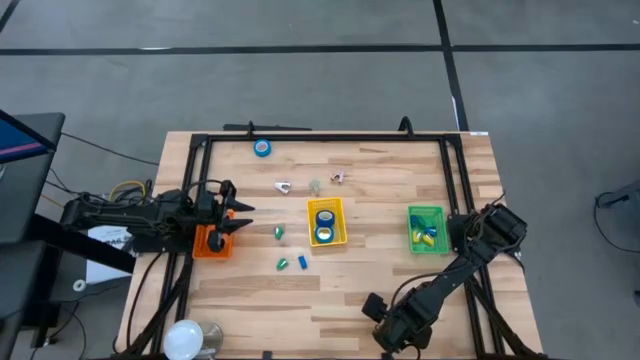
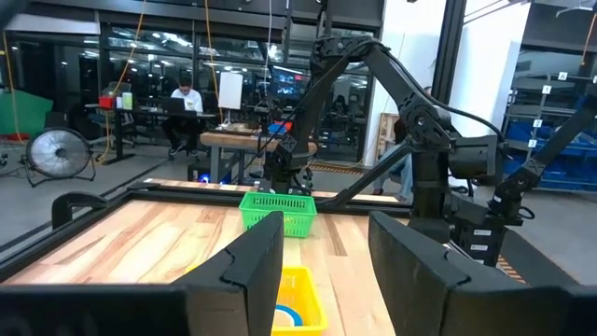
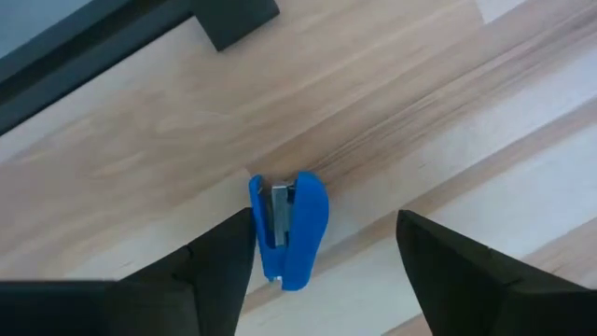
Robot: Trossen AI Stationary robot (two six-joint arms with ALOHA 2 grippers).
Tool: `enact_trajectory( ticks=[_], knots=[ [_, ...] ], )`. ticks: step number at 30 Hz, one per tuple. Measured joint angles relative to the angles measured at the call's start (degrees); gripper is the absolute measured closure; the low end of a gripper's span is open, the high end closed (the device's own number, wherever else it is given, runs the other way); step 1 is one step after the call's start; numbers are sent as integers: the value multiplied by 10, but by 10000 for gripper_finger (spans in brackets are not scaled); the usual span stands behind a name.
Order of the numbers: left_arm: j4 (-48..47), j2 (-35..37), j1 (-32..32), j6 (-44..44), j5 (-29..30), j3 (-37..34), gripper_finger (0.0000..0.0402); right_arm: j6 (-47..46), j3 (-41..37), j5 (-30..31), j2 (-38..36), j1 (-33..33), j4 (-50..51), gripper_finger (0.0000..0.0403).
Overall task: Pick and place Stapler, Stapler remover, tape
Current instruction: Put the blue stapler into the green basket
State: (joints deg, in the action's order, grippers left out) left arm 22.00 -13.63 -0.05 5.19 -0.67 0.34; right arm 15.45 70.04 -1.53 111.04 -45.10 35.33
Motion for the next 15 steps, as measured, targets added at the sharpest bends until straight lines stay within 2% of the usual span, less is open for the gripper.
enact_trajectory(
  ticks=[11, 15],
  knots=[
    [0, 0, 0, 0, 0, 0, 252, 1, 0, -21, 0, 2, 0, 278],
    [1, 0, 0, 0, 0, 0, 252, 1, 0, -23, 0, 6, 0, 310]
  ],
)
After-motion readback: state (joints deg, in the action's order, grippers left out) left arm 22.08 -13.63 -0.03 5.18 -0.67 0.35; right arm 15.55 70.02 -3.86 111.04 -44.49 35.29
